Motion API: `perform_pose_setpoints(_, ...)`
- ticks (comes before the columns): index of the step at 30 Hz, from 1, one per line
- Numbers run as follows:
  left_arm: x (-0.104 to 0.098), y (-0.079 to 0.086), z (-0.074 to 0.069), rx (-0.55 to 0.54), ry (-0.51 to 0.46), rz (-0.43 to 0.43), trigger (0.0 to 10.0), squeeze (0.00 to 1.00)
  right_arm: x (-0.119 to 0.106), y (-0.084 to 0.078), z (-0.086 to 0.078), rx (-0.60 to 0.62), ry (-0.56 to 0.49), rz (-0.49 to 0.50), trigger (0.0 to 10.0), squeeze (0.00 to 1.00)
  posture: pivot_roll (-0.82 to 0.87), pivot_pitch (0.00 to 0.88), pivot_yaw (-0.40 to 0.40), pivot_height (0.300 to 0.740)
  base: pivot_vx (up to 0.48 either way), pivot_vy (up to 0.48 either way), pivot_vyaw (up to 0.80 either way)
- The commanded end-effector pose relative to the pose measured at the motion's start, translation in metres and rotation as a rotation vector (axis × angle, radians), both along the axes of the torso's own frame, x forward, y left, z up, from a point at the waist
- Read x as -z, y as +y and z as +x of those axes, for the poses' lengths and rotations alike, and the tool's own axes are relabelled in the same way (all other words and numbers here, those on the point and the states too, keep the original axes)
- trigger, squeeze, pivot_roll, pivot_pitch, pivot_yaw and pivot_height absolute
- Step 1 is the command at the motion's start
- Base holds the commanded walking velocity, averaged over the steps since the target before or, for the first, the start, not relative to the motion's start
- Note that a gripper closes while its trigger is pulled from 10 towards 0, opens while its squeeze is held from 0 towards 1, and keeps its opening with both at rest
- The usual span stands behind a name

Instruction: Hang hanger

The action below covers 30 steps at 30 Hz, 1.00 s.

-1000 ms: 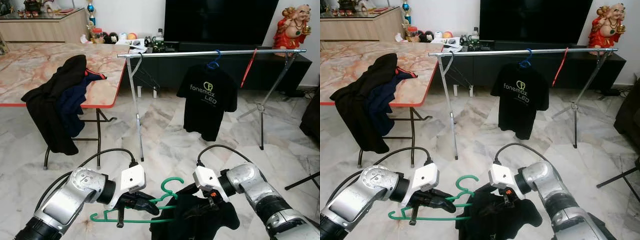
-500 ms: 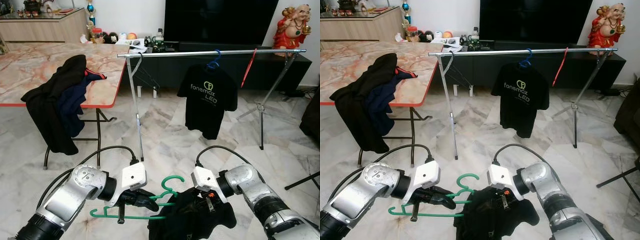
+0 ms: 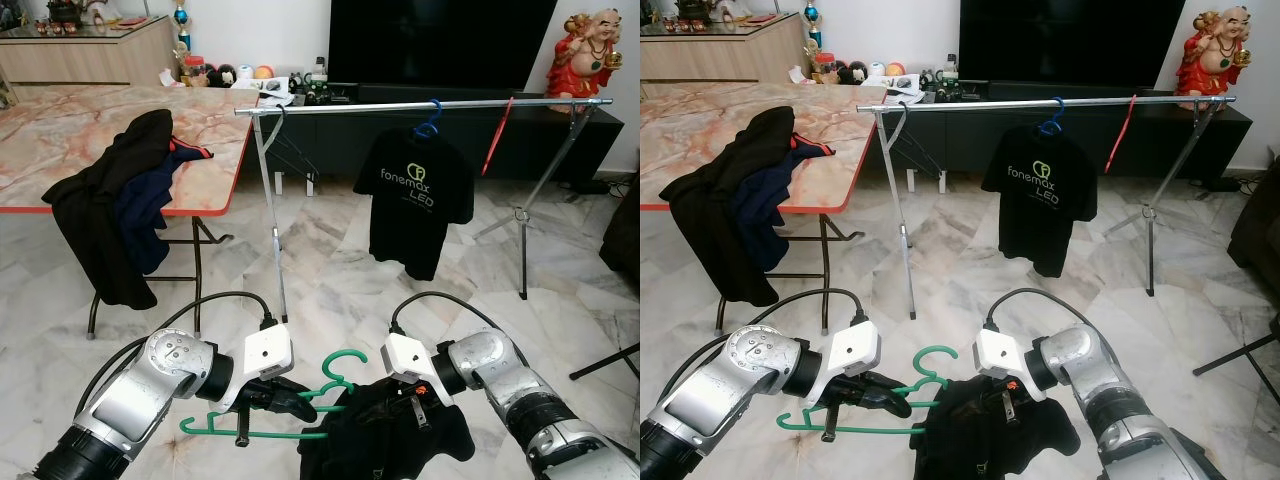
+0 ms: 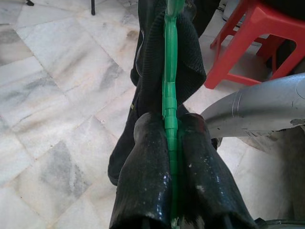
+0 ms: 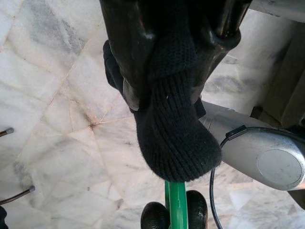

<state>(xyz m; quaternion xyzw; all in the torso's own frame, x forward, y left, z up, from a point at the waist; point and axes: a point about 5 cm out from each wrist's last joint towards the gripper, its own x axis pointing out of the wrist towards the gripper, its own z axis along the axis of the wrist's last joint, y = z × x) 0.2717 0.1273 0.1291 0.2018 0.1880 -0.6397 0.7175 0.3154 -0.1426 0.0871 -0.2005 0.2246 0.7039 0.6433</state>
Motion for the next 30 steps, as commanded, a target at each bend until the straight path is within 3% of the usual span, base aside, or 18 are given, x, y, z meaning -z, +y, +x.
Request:
perform_pose_setpoints(1,-0.014,-0.006,0.006,0.017,-0.068,-0.026,10.0,0.00,0.002,0.005,-0.001,-0.013,0.004,0.015,0.0,0.00,0.18,0.005,-0.047,0.740,0.000,0.000,0.00)
perform_pose_setpoints(3,-0.013,-0.006,0.005,0.021,-0.064,-0.026,10.0,0.00,0.002,0.005,-0.002,-0.012,0.004,0.013,0.0,0.00,0.18,0.003,-0.047,0.740,0.000,0.000,0.00)
perform_pose_setpoints(4,-0.013,-0.006,0.005,0.023,-0.057,-0.029,10.0,0.10,0.003,0.005,-0.002,-0.010,0.004,0.013,0.0,0.00,0.18,0.002,-0.046,0.740,0.000,0.000,0.00)
perform_pose_setpoints(5,-0.013,-0.007,0.005,0.024,-0.054,-0.032,10.0,0.40,0.003,0.004,-0.002,-0.010,0.005,0.013,0.0,0.00,0.18,0.000,-0.046,0.740,0.000,0.000,0.00)
perform_pose_setpoints(6,-0.013,-0.007,0.005,0.025,-0.052,-0.034,10.0,0.53,0.003,0.004,-0.002,-0.009,0.006,0.012,0.0,0.00,0.18,0.000,-0.046,0.740,0.000,0.000,0.00)
perform_pose_setpoints(8,-0.013,-0.007,0.005,0.026,-0.051,-0.033,10.0,0.72,0.004,0.004,-0.002,-0.007,0.006,0.011,0.0,0.00,0.18,0.000,-0.045,0.740,0.000,0.000,0.00)
perform_pose_setpoints(9,-0.013,-0.006,0.005,0.028,-0.049,-0.032,10.0,0.72,0.004,0.004,-0.003,-0.006,0.006,0.009,0.0,0.00,0.18,0.000,-0.045,0.740,0.000,0.000,0.00)
perform_pose_setpoints(11,-0.012,-0.006,0.005,0.031,-0.044,-0.031,10.0,0.92,0.006,0.002,-0.004,-0.010,0.011,-0.003,0.0,0.00,0.18,0.000,-0.046,0.740,0.000,0.000,0.00)
perform_pose_setpoints(18,-0.013,-0.002,0.003,0.037,-0.026,-0.027,10.0,0.92,0.018,-0.007,-0.009,0.010,-0.003,-0.093,0.0,0.00,0.18,0.000,-0.045,0.740,0.000,0.000,0.00)
perform_pose_setpoints(22,-0.012,0.008,0.003,0.009,-0.027,0.001,10.0,0.92,0.027,-0.015,-0.012,0.072,-0.008,-0.131,0.0,0.00,0.18,0.000,-0.045,0.740,0.000,0.000,0.00)
perform_pose_setpoints(30,-0.013,0.029,0.009,-0.181,-0.073,-0.042,10.0,0.91,0.033,-0.036,0.002,0.426,-0.139,-0.178,0.0,0.00,0.18,0.000,-0.051,0.740,0.000,0.000,0.00)
